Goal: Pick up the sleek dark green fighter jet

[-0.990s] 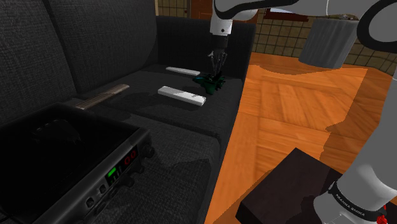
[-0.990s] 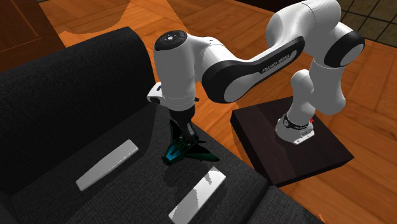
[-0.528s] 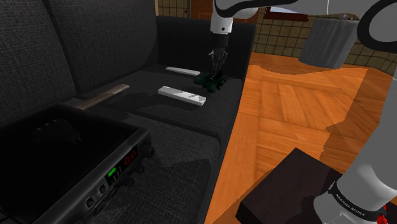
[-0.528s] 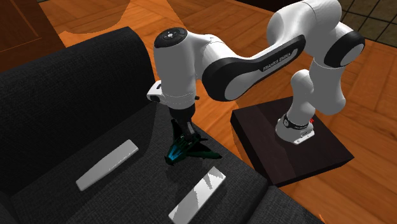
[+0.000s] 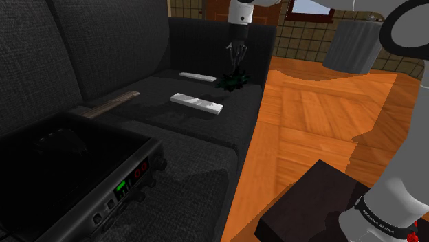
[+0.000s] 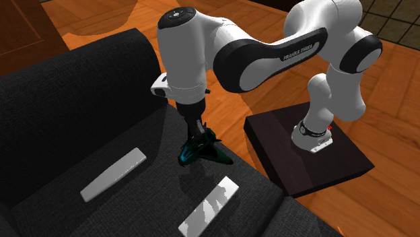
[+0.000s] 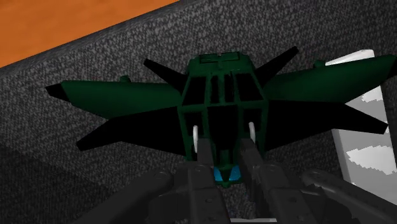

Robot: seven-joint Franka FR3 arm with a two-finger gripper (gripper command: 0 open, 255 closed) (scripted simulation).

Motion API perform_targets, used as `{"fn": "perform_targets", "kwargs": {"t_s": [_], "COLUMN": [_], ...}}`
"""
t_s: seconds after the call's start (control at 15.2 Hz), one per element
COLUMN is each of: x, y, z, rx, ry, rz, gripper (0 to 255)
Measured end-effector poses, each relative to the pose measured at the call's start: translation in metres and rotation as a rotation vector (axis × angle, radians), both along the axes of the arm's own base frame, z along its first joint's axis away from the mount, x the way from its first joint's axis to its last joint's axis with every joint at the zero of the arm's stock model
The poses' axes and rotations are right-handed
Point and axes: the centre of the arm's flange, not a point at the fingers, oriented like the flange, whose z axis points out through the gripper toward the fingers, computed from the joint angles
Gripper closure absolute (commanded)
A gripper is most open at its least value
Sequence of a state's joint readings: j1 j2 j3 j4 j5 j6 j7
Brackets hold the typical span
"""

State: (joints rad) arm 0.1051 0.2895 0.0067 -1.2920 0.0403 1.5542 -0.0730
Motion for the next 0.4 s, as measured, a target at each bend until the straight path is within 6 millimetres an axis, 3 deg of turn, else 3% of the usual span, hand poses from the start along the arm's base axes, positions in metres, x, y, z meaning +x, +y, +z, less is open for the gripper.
{"fn": "perform_targets", "kwargs": {"t_s": [0.4], "x": [-0.001], "y": [0.000], "z": [0.030], "rx": [0.000], "ry": [0.000], "rz": [0.000], "gripper": [255]}}
